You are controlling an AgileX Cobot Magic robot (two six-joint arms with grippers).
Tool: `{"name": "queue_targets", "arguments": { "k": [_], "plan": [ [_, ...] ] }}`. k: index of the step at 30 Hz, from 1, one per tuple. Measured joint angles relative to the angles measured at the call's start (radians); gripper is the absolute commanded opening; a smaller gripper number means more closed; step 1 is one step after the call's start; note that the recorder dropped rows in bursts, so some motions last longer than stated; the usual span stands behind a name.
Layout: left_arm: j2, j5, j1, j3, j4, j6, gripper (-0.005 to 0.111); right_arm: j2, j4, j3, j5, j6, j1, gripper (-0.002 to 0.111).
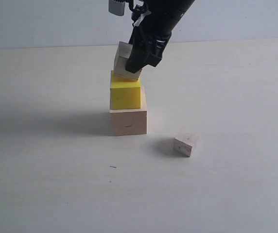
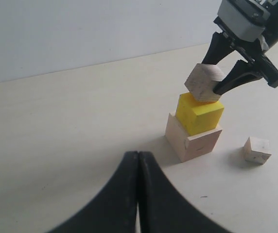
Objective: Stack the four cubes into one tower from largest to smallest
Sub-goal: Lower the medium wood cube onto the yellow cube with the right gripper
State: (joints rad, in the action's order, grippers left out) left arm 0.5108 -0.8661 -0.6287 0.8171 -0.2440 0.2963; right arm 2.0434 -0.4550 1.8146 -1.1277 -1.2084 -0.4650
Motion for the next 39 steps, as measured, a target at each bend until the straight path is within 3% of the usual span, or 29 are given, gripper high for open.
{"name": "queue_targets", "arguments": {
  "k": [39],
  "plan": [
    [0.0, -0.026, 0.0, 0.0, -0.002, -0.004, 0.0, -0.006, 0.117, 0.012, 0.002, 0.125, -0.049, 0.0]
  ]
}}
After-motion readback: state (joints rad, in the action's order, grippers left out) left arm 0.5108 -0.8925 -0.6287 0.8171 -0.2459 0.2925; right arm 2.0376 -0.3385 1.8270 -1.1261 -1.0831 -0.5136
